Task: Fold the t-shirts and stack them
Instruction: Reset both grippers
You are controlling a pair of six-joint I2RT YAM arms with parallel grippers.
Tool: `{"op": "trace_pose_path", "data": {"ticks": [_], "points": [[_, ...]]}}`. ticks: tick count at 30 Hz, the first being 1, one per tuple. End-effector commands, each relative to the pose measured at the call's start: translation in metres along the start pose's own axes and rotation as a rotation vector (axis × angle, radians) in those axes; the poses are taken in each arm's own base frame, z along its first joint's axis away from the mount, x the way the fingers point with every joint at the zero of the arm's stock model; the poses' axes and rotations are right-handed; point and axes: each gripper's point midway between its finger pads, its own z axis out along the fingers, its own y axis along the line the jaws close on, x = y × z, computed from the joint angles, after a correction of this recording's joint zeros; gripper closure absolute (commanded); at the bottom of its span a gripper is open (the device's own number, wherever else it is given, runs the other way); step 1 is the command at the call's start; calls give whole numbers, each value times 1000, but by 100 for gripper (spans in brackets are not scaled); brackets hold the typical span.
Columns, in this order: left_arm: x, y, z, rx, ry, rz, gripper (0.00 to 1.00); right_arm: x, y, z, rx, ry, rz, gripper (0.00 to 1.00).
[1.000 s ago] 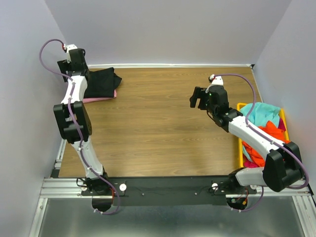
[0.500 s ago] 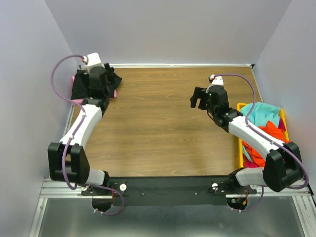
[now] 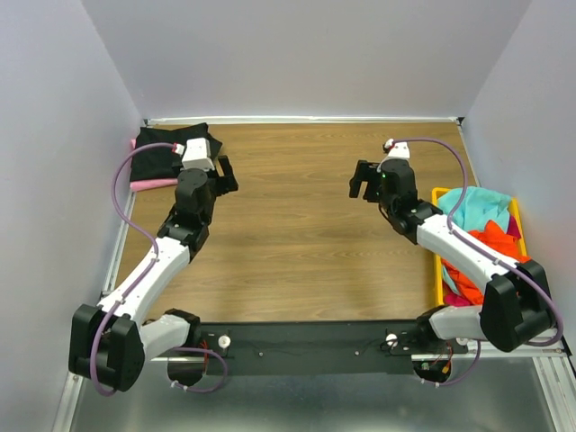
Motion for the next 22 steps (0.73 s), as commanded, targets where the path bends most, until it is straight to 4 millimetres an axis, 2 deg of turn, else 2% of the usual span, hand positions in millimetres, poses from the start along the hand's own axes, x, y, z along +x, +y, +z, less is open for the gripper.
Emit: {"op": "trace_pose_path", "data": {"ticks": [1, 5, 12, 22], "points": [[-18, -14, -10, 88, -58, -13, 11, -7, -10, -5, 38, -48, 36, 7], [-27, -22, -18, 138, -81, -19, 12, -3, -12, -9, 42, -49, 44, 7], [-43, -21, -34, 158, -146, -41, 11, -1, -21, -14, 76, -62, 53, 7], [-45, -19, -38, 158, -150, -29, 11, -1, -26, -20, 92, -77, 59, 6]]}}
